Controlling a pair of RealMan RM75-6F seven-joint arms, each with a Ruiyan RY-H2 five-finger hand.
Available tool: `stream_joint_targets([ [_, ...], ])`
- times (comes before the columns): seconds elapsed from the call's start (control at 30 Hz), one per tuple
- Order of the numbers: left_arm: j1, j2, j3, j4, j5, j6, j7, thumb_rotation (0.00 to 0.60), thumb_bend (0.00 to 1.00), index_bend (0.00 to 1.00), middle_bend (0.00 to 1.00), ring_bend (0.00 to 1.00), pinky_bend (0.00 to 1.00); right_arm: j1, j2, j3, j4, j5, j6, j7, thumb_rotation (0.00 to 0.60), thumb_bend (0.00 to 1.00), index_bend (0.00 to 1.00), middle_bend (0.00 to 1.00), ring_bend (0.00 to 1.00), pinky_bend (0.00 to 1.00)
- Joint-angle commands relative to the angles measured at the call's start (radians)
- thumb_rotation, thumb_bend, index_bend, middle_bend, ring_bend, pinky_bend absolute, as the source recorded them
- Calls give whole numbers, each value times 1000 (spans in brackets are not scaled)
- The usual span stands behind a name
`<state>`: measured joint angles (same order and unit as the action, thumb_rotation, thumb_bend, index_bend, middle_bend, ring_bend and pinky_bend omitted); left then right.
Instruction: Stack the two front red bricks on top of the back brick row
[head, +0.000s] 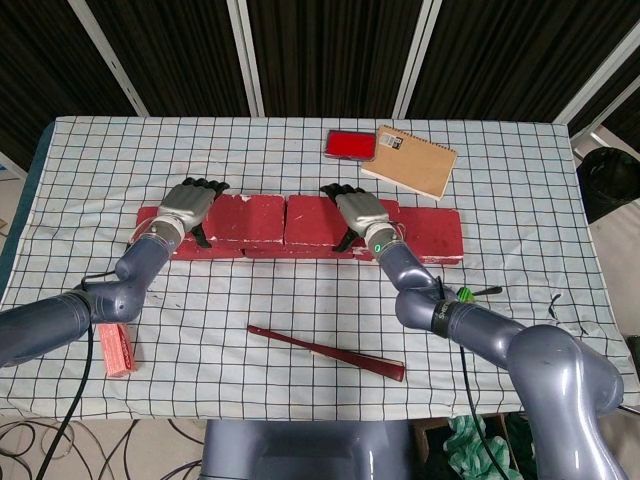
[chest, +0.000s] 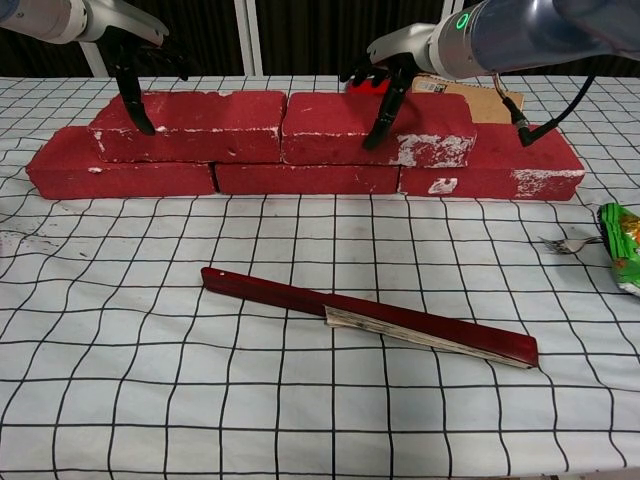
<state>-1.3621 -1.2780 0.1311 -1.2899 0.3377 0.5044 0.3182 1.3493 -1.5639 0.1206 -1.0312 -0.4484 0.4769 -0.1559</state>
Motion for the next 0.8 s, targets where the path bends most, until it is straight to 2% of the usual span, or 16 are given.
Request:
stream_joint_targets([
  [0.03,0,1,1,-2,-1,1,1,600,0,50,61,0,0,-2,4,3,-7,0,2,-1,600,24,0,0,0,73],
  [0.33,0,8,-8,-20,6,14,0,600,0,49,61,0,0,-22,47,40,-69,-31,6,28,600,16,0,0,0,72],
  [0.57,13,33,-32,-55,38,41,-16,600,0,50,60,0,0,-68,128,73,-166,-98,37,64,600,18,0,0,0,72],
  [0.7,31,62,-47,-87,68,56,-31,600,0,50,61,0,0,-98,197,55,-218,-113,45,58,600,41,0,0,7,72],
  [0.8,45,89,-56,-119,97,70,-41,600,0,50,61,0,0,-116,236,36,-247,-108,68,45,600,112,0,6,35,72],
])
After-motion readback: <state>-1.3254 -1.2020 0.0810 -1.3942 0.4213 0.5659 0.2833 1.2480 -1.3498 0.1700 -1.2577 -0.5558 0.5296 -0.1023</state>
